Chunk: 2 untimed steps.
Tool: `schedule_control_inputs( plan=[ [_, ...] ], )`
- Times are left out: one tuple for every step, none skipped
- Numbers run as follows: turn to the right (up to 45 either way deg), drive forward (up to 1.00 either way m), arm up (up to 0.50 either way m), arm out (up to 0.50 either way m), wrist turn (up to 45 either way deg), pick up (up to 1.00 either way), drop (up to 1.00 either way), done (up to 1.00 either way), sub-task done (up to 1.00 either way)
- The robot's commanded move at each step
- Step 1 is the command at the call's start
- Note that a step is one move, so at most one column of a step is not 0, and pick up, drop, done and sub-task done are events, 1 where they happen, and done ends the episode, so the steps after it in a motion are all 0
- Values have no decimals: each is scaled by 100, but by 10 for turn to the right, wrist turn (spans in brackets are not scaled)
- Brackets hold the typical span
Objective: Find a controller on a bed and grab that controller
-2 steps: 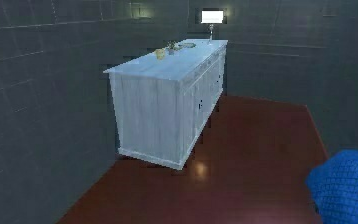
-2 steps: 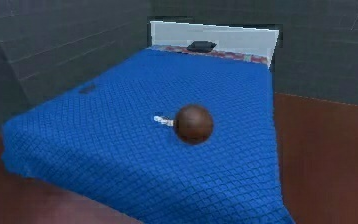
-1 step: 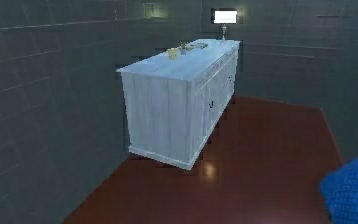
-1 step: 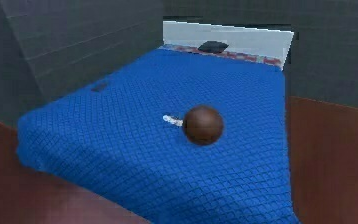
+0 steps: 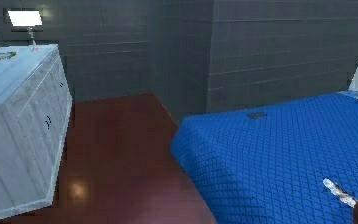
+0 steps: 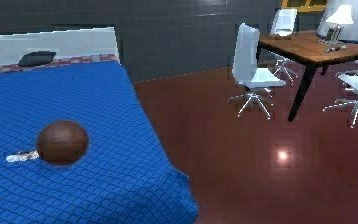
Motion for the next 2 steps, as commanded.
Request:
schedule_control_inputs(
  plan=[
    [0, 65, 0, 0, 0, 0, 0, 0, 0],
    [0, 0, 50, 0, 0, 0, 0, 0, 0]
  ],
)
